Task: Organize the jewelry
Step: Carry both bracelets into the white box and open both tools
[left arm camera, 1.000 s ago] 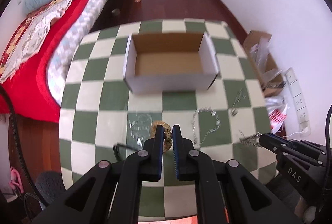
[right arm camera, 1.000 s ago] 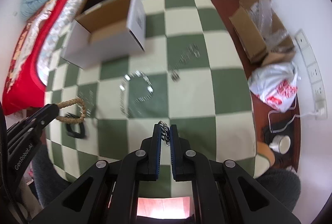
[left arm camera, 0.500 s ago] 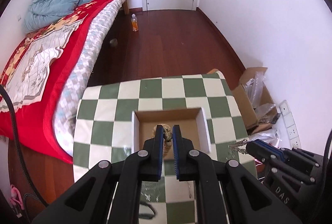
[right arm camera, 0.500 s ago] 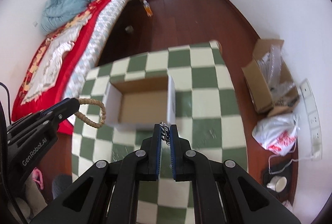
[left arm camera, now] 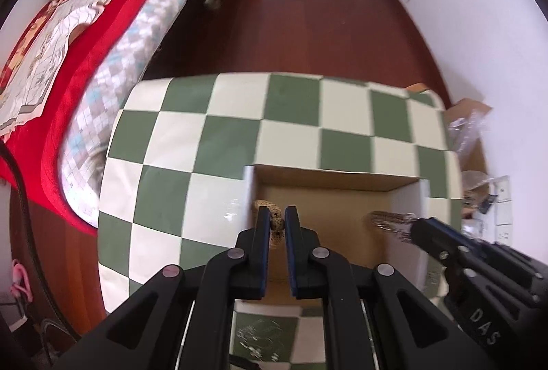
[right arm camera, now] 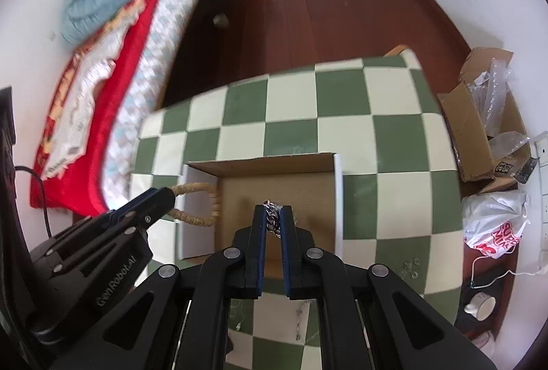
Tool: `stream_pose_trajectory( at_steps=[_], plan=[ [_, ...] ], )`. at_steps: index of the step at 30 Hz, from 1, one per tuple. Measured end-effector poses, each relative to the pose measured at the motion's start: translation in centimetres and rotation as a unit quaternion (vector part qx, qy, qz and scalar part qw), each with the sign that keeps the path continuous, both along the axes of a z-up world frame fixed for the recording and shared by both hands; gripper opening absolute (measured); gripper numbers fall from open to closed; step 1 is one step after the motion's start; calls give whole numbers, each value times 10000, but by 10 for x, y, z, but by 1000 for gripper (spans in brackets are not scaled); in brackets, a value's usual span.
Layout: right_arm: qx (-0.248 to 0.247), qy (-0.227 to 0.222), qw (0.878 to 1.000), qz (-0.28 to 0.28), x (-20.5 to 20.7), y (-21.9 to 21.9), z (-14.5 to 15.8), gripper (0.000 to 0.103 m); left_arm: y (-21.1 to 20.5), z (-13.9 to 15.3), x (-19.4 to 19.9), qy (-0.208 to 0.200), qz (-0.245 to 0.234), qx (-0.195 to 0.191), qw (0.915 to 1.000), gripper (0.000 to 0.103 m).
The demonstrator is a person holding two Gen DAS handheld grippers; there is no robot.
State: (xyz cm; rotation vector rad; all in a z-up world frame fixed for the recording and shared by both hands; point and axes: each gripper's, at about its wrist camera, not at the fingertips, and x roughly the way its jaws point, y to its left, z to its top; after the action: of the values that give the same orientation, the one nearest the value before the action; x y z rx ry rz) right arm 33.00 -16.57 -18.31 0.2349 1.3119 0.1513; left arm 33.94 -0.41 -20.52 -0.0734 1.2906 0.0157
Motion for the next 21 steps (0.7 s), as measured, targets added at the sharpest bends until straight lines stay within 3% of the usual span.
stream_pose_trajectory(
  at_steps=[4, 8, 9, 11, 13, 14, 15, 18, 20, 21],
  plan=[
    [-289, 235, 9993, 85, 17, 10, -28, 8, 11, -16, 9, 245, 147, -62, 9996, 7],
    [-451, 371, 9982, 130, 27, 12, -42, 9, 12, -9, 8, 61, 98, 199, 9997, 12],
    [-432, 394, 9982, 128, 28, 11, -43, 11, 13, -7, 9, 23, 106, 248, 9996, 19],
    [-527, 394, 9978, 114, 28, 10, -42, 40, 15, -2, 9, -78, 115, 259, 9996, 32],
    [-571, 386, 9976, 114, 28, 8, -41, 48, 19, 5, 8, -217, 173, 401, 9988, 57],
    [-643, 406, 9970, 129, 27, 8, -41, 48, 21, 9, 6, -329, 210, 462, 9982, 76],
    [-709, 409, 9965, 145, 26, 8, -40, 48, 23, 12, 6, -404, 229, 490, 9977, 86],
    [-843, 404, 9954, 194, 20, 9, -37, 69, 29, 18, 1, -488, 240, 631, 9965, 102],
    [-941, 385, 9944, 273, 13, 12, -34, 89, 32, 19, -5, -514, 239, 801, 9952, 103],
    [-1034, 361, 9935, 301, 9, 14, -32, 92, 34, 20, -9, -529, 247, 815, 9950, 103]
  ],
)
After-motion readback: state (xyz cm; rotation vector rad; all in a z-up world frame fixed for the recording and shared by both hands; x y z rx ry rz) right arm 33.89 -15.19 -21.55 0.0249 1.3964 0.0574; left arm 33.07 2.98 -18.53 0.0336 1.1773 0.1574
